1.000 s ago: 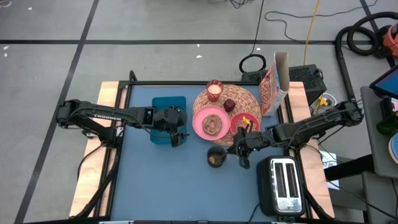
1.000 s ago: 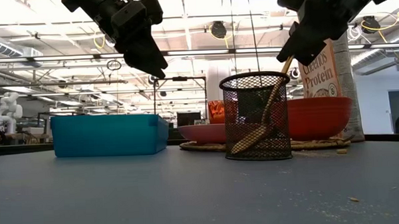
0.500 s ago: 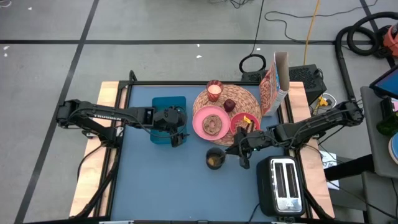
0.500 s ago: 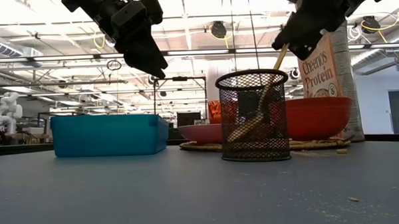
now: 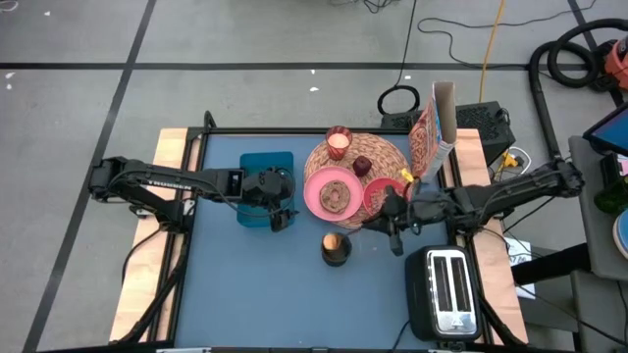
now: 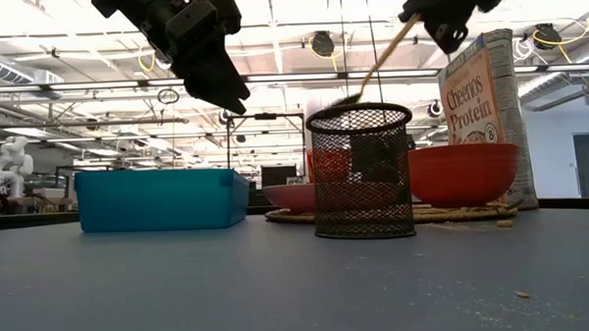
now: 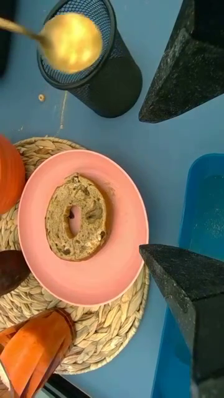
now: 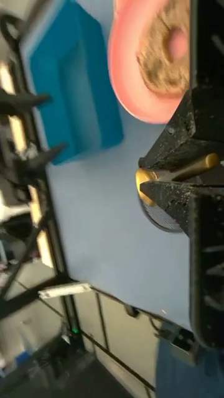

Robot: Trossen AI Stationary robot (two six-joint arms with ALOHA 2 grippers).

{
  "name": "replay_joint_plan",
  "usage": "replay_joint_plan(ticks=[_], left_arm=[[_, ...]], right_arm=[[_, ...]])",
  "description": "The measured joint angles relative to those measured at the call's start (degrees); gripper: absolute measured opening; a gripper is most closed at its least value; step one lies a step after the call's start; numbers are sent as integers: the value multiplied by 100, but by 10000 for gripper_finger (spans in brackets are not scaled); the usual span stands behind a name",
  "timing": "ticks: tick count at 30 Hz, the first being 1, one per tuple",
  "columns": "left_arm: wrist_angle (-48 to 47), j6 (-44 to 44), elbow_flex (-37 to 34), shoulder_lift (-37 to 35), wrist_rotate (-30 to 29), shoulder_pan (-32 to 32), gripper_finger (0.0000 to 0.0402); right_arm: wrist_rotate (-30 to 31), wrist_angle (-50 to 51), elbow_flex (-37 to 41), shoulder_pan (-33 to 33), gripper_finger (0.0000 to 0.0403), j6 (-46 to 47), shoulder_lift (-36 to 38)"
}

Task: Arrange a breakfast setting
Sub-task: Put the gold spoon to the right side of the pink bowl on the brown placemat

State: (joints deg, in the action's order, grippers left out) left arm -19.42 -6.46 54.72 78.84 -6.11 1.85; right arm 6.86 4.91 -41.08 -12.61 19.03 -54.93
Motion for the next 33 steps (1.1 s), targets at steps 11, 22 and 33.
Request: replay_joint_plan(ticks=[11, 22, 33], left_arm=[[0, 0, 0, 0, 0, 1, 340], [777, -123, 0, 1, 0, 0, 340], [3245, -160, 0, 1, 0, 0, 340]], right_arm=[[1218, -47, 0, 28, 17, -546, 637], [2733, -1780, 0, 28, 19, -2080, 414], [2755, -4932, 0, 28, 19, -4650, -777]])
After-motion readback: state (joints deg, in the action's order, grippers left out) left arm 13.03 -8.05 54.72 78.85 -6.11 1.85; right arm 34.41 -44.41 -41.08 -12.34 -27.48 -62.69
